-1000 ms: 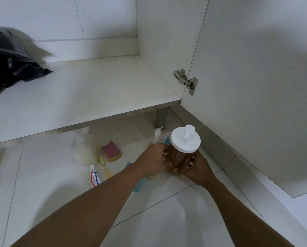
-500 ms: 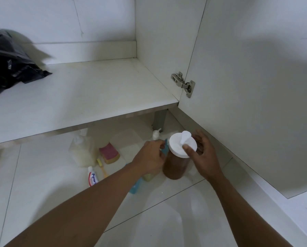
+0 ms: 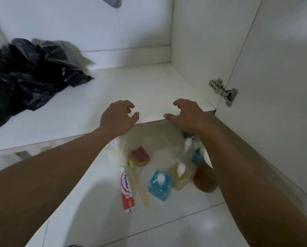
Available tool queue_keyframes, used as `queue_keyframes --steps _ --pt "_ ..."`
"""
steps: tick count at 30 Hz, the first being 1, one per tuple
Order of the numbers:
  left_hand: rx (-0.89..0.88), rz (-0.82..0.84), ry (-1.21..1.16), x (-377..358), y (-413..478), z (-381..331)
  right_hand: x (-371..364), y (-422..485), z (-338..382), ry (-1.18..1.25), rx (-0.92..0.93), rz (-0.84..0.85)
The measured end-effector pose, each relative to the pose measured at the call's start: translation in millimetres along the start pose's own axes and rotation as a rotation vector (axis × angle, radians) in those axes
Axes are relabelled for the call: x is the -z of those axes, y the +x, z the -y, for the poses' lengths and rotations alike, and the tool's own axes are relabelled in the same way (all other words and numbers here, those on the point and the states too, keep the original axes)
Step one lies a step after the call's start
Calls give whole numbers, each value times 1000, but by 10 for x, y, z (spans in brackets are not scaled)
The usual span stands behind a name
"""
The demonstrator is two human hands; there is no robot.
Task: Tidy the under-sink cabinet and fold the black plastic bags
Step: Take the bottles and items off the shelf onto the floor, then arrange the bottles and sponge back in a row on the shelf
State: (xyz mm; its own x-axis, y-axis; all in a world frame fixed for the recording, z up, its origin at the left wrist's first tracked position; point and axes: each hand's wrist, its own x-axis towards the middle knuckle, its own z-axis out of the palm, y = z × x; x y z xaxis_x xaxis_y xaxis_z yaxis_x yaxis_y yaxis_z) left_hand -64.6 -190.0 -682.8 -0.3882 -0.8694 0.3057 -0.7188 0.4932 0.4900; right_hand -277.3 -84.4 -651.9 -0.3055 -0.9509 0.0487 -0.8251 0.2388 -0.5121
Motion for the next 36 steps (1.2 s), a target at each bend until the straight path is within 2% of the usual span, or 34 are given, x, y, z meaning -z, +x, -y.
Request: queue_keyframes --steps 4,8,11,15,20,23,26,30,31,33,34,36 --pt "84 -122 205 386 -52 550 -428 389 549 76 118 49" --pt "107 -479 444 782 -159 1023 -898 690 1129 82 233 134" --pt "218 -607 484 1075 -131 1354 -1215 911 1571 236 255 166" --pt "543 -603 272 1274 -97 1847 -1552 1325 2084 588 270 204" --pt "596 -466 6 1257 2 2470 -1834 2151 2686 1093 108 193" --pt "620 -413 89 1228 256 2693 -2041 2523 3064 1189 206 244" --pt "669 -331 215 1209 452 2760 -2347 2579 3456 1069 343 223" --pt "641 -298 255 1224 459 2815 -2846 2478 3664 396 398 103" --pt "617 -314 227 1236 444 2796 -2883 2470 3646 312 430 52" --pt "574 -392 140 1245 411 2739 -2818 2410 3589 291 509 6" --pt "560 -474 43 1249 374 2712 -2750 2329 3554 280 514 41" --pt "505 -721 -299 1277 243 2657 -2633 2094 3485 255 446 231"
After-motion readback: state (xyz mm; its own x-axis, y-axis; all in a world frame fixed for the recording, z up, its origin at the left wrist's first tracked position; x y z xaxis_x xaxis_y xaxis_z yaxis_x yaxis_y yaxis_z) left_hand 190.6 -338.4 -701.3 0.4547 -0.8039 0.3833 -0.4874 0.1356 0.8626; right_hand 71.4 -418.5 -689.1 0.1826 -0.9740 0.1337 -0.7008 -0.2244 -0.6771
